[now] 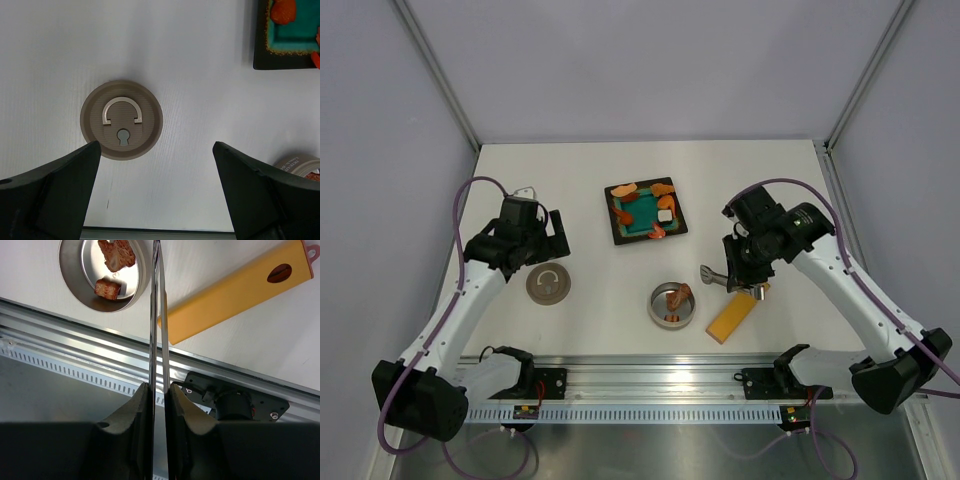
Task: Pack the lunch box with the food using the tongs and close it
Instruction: Place the fake food in the packing box, then place the clamp at the center of the board.
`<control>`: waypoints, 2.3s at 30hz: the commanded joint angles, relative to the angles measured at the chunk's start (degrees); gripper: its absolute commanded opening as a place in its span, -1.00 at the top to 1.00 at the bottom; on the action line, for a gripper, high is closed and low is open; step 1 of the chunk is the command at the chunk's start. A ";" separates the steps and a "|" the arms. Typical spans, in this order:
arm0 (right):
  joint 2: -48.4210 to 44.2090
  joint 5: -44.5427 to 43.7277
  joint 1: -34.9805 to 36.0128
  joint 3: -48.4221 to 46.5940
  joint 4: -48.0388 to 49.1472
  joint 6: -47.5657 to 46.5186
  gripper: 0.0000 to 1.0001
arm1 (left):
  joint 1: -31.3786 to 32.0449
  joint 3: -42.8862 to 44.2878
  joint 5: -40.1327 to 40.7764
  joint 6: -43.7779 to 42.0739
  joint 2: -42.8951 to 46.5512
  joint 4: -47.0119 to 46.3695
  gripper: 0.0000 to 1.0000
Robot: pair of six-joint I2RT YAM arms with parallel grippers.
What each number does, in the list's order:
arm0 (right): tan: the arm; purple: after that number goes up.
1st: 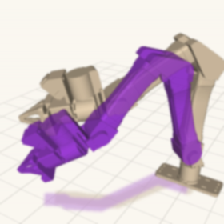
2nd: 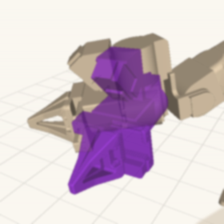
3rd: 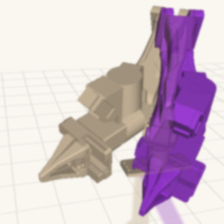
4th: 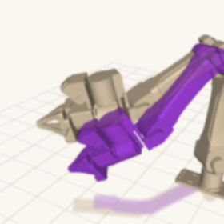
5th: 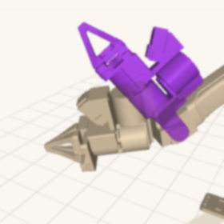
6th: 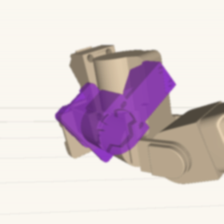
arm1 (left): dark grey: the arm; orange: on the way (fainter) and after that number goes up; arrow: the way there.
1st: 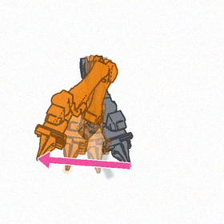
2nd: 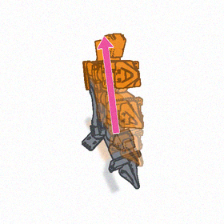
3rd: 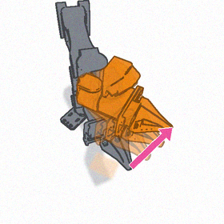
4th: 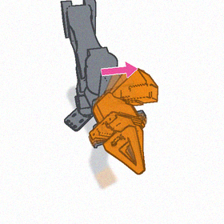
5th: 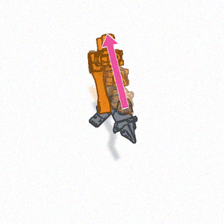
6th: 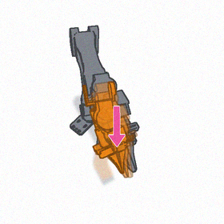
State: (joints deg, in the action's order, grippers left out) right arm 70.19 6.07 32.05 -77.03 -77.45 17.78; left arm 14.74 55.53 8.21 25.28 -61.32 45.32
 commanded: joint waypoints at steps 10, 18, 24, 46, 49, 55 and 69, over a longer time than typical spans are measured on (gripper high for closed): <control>0.74 6.41 1.17 1.80 3.97 -0.47 0.81 | 0.20 1.69 0.93 -0.67 -0.82 -2.34 -0.98; 1.35 8.43 2.22 2.94 4.41 -0.99 0.81 | 0.20 1.43 0.58 -0.49 -0.99 -2.61 -0.98; 1.35 9.40 3.28 3.38 4.33 -1.26 0.84 | 0.20 1.43 0.58 -0.49 -0.64 -2.52 -0.98; 10.57 -29.86 -3.83 -6.03 22.59 4.63 0.99 | 0.20 0.11 0.14 -0.76 0.50 -2.69 -0.98; 13.81 -37.52 -6.73 -1.04 38.79 3.76 0.92 | 0.20 -0.51 -0.56 -0.58 0.59 -2.96 -0.98; 24.45 -37.89 -13.85 3.91 56.52 3.74 0.88 | 0.20 0.19 -0.30 -0.67 1.99 -1.55 -0.98; 36.69 -32.70 -16.85 -1.97 55.57 4.81 -0.67 | 0.20 -0.42 1.81 -0.93 2.44 0.38 -0.98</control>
State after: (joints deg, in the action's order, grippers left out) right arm 109.78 -26.68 15.31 -75.29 -23.16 22.72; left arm 14.74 55.22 8.47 25.28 -58.24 46.65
